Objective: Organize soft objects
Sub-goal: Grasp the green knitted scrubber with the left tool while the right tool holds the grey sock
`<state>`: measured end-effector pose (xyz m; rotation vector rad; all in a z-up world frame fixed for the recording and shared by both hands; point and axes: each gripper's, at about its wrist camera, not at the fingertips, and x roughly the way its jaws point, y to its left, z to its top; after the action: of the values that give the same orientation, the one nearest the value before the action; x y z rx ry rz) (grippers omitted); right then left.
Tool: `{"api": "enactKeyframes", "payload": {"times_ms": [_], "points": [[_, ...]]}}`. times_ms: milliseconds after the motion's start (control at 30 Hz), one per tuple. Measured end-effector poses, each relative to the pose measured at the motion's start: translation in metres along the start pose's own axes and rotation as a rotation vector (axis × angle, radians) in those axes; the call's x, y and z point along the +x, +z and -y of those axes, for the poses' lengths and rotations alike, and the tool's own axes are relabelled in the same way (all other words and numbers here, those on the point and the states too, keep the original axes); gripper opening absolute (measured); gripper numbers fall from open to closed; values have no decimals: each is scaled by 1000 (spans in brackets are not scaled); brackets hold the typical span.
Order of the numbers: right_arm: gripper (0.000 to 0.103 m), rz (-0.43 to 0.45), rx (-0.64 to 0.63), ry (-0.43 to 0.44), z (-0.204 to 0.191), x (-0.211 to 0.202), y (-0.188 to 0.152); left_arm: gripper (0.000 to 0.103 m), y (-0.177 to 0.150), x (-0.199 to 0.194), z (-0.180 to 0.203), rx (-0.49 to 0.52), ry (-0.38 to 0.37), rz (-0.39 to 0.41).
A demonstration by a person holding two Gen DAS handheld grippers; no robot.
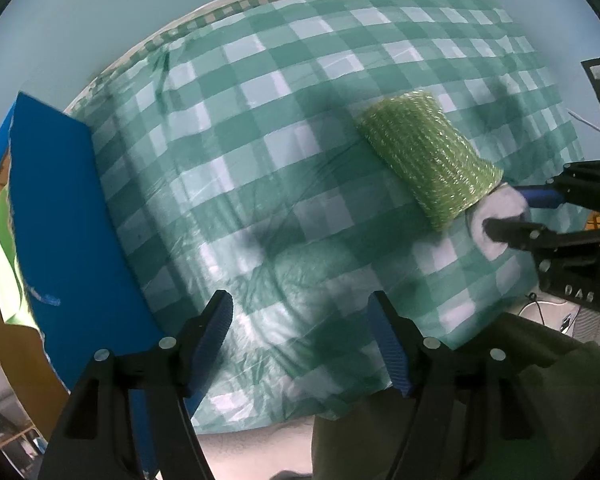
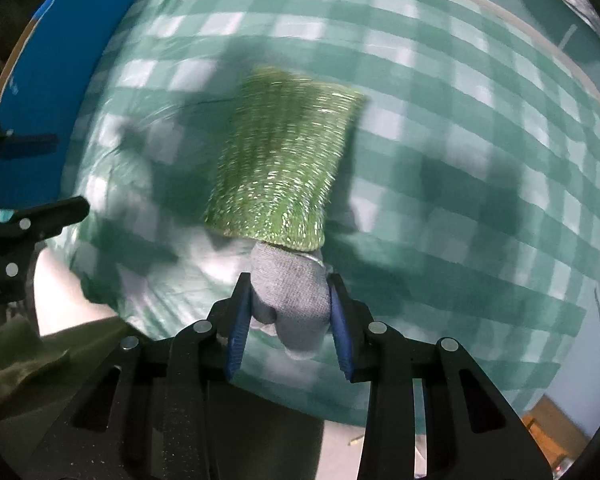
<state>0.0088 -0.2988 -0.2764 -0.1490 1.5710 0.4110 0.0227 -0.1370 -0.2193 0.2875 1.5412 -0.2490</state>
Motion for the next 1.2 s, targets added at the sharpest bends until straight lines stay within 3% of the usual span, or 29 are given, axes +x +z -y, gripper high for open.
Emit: {"api": "enactKeyframes", "payload": {"times_ms": [133,567,1200], "points": [[35,16,41,-13,22,-6,-2,79,10,0,8,-2,-9,1],[35,46,99,-12,84,-15,-5,80,54,0,39,-14,-45,8],[36,58,22,26,121,-23,10,81,115,46,42,-363,-184,-107]]}}
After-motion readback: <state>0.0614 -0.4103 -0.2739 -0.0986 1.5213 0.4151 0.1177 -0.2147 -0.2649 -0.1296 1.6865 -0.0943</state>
